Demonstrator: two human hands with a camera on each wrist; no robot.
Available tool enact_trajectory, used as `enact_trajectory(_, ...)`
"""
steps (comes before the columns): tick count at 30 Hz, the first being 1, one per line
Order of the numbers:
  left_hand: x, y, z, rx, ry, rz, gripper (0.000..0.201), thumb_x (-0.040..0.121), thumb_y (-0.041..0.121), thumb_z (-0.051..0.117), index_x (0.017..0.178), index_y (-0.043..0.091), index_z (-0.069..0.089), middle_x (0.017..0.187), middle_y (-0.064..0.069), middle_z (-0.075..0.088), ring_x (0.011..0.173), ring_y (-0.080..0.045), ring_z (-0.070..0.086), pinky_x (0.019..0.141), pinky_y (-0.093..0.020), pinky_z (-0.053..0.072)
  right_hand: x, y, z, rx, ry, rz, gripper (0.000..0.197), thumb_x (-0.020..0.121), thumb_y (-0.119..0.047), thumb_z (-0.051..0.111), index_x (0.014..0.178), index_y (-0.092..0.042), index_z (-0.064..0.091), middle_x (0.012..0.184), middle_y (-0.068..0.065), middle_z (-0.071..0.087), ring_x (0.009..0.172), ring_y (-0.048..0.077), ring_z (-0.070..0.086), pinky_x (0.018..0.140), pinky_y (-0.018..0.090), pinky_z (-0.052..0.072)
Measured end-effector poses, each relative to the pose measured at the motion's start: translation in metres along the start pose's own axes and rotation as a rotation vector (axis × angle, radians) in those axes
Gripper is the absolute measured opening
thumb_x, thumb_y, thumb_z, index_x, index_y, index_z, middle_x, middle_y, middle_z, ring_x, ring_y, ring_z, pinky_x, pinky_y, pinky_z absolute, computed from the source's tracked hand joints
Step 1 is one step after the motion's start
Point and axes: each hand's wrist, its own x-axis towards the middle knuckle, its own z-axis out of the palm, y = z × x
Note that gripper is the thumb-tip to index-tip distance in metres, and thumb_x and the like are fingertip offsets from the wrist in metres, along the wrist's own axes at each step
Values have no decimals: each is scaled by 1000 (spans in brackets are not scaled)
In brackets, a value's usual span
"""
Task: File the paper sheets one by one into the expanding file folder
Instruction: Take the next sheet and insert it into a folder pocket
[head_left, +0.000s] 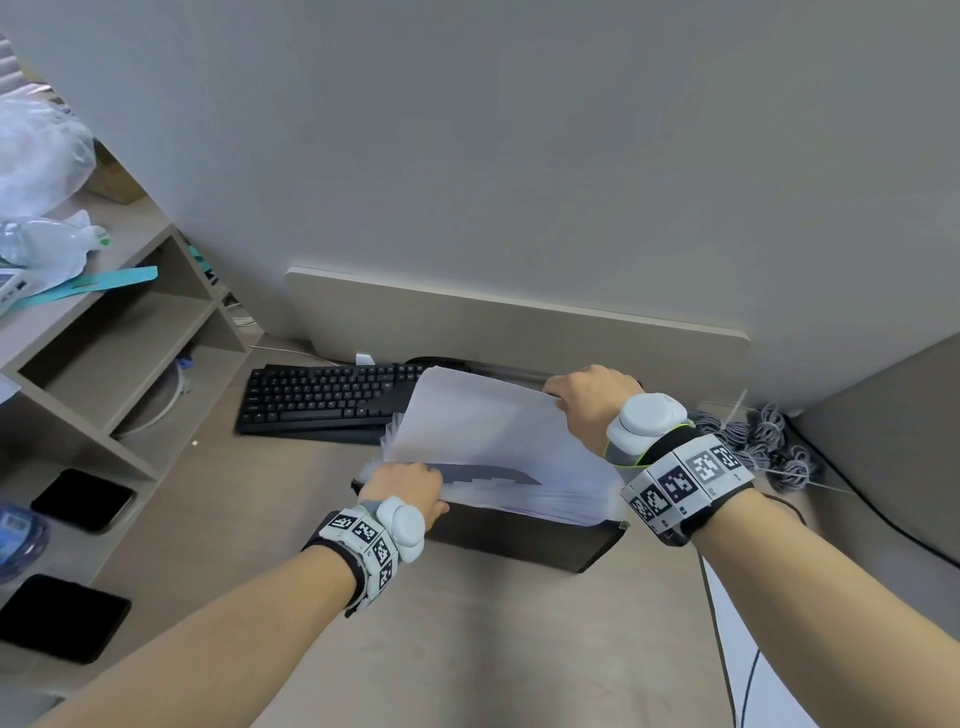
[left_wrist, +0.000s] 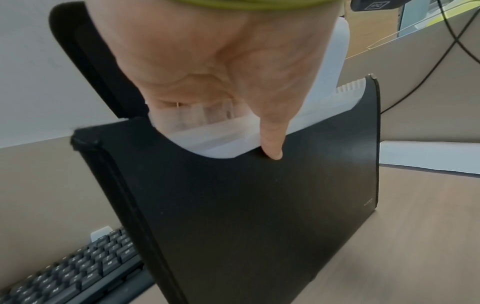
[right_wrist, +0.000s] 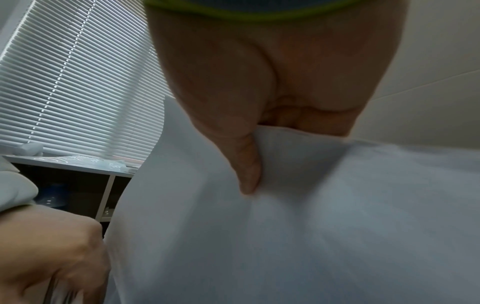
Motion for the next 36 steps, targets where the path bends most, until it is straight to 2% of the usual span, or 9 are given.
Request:
enact_trajectory(3,-3,-1,2,-3,19,-5,36,95,46,48,107,14,61,108,-5,66,97,-26,63,73,-31,41,1,-6,-1,-8,-8,-11,25,82,-1,41,90,-18,57,76,2,51,68,28,45,51,23,30)
enact_trajectory(6,-5,0,4,-9,50,25,34,96,42,47,111,14,61,112,-7,64,105,-27,58,84,-34,43,0,-11,-2,-18,-27,-14,23,75,4,40,81,-15,52,71,2,45,66,27,40,49,23,26)
enact_trajectory(9,-4,0,6,-16,64,41,33,97,39,46,115,16,60,116,-7,62,112,-28,53,95,-35,39,3,-15,2,-21,-35,-29,26,76,2,41,87,-16,56,80,4,55,68,27,46,51,24,31)
enact_trajectory(15,-5,-2,14,-33,55,53,28,97,36,46,117,19,56,114,-3,62,113,-27,54,101,-40,34,8,-13,13,-1,30,-78,18,87,-7,45,94,-18,58,91,2,62,78,27,56,61,32,45)
enact_trajectory(19,-5,0,14,-21,59,75,28,97,34,46,119,21,56,113,-2,63,110,-26,56,99,-40,36,8,-15,13,-13,30,-116,11,92,-17,47,100,-15,55,96,3,61,82,25,52,64,34,46)
enact_trajectory(23,-9,2,12,-11,51,108,28,99,31,43,123,22,54,114,-3,65,107,-28,58,95,-37,38,7,-17,12,-16,-2,-110,23,95,-29,48,112,-14,51,104,3,58,95,23,46,68,34,39)
enact_trajectory(25,-11,4,12,-19,40,113,27,100,31,42,123,21,53,113,-4,66,104,-29,59,90,-37,42,7,-15,13,-9,7,-110,23,95,-28,47,112,-13,51,104,3,59,100,24,48,70,35,43)
enact_trajectory(31,-18,6,11,-103,-12,88,26,98,22,45,123,22,49,110,-3,66,98,-29,62,76,-36,49,8,-12,11,-21,4,-85,19,89,-6,45,100,-13,58,95,5,62,88,27,55,71,39,53)
enact_trajectory(36,-23,6,8,-174,-58,55,24,95,19,47,117,24,54,106,-4,68,96,-27,63,75,-33,48,2,-11,-11,45,134,-29,12,95,-20,43,94,-17,55,87,4,57,81,30,54,66,33,44)
